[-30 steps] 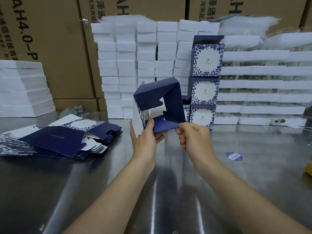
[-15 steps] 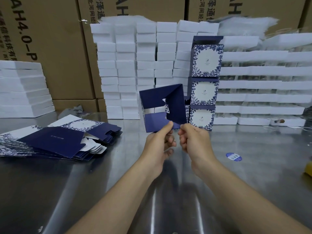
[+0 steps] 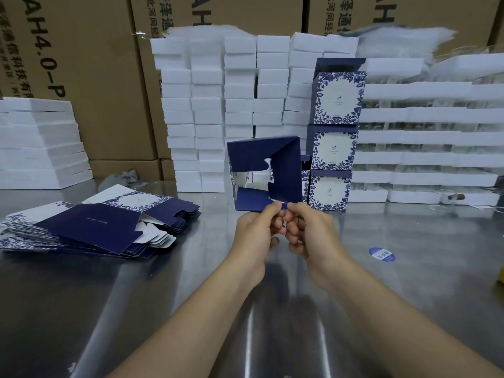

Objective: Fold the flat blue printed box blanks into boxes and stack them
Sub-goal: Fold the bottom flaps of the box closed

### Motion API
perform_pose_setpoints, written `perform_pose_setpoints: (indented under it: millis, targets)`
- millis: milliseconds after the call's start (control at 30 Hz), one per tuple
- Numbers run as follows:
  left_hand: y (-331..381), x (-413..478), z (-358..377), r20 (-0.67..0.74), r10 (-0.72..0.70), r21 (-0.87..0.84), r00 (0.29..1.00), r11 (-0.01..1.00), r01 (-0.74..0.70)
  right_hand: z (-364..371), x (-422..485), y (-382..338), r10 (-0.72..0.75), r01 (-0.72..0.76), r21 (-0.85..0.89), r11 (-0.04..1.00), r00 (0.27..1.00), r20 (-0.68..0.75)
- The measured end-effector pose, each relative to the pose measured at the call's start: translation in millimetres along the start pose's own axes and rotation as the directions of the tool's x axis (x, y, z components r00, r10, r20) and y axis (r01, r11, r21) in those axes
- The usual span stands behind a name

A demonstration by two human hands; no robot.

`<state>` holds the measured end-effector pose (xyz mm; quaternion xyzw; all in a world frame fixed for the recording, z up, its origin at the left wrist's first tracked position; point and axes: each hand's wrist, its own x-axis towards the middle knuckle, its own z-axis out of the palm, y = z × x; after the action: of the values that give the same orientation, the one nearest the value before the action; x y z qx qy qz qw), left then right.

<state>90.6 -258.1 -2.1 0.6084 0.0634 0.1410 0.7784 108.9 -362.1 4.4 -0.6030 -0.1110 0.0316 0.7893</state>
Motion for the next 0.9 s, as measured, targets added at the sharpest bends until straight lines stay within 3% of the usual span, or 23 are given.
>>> perform_pose_setpoints:
  millis: [267,600,733,900]
  targets:
    - [0.0,-1.8,1.2,-0.017,0.002,0.047,1.0,0.999,-0.001,-4.4,3.4,-1.9,-0.031,0.04,0.064,0.997,0.991,-0.128]
    - [-1.9,2.2,-1.7,0.031,-0.021,0.039,0.999,0.999,0.02,-6.2,2.6,-2.4,0.066,-0.066,0.038,0.997,0.998,0.001]
    - [-5.2,-1.1,2.3,0.078,-0.018,0.087,0.997,0.996,0.011,-3.0,1.8,0.6,0.026,-0.025,0.023,0.999,0.998,-0.053]
    - [-0.5,0.2,1.0,-0.052,-0.054,-0.016,0.997,0.998,0.054,-5.1,5.7,0.9,0.009,-0.006,0.033,0.999,0.996,-0.083]
